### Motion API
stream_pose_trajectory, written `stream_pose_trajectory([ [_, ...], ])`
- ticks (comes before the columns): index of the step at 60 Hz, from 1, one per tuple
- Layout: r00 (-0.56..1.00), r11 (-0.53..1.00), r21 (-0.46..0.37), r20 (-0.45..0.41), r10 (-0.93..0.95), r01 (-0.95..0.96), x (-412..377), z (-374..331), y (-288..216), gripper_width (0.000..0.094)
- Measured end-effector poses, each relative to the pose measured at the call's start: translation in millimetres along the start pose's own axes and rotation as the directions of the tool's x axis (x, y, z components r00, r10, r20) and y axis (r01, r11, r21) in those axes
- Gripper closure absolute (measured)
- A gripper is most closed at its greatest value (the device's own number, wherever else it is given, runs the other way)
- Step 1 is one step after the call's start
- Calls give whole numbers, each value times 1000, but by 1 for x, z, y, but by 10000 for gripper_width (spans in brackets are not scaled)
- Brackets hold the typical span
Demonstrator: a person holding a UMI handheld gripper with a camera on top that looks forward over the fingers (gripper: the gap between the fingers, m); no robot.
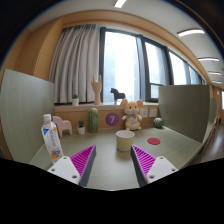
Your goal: Pour water
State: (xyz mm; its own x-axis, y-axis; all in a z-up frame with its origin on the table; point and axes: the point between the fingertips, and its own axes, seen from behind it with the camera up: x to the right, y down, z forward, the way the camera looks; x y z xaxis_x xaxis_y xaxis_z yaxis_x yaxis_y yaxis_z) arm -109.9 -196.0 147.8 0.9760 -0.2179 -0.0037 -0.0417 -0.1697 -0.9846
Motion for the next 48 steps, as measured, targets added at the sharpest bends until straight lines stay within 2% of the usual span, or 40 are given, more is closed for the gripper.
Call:
stream_pose_trajectory([
  [10,988,1000,7,152,-10,9,-75,-12,24,242],
  [26,956,999,21,290,-42,38,-177,-3,39,240],
  [48,941,1000,1,339,-8,9,-237,61,34,235],
])
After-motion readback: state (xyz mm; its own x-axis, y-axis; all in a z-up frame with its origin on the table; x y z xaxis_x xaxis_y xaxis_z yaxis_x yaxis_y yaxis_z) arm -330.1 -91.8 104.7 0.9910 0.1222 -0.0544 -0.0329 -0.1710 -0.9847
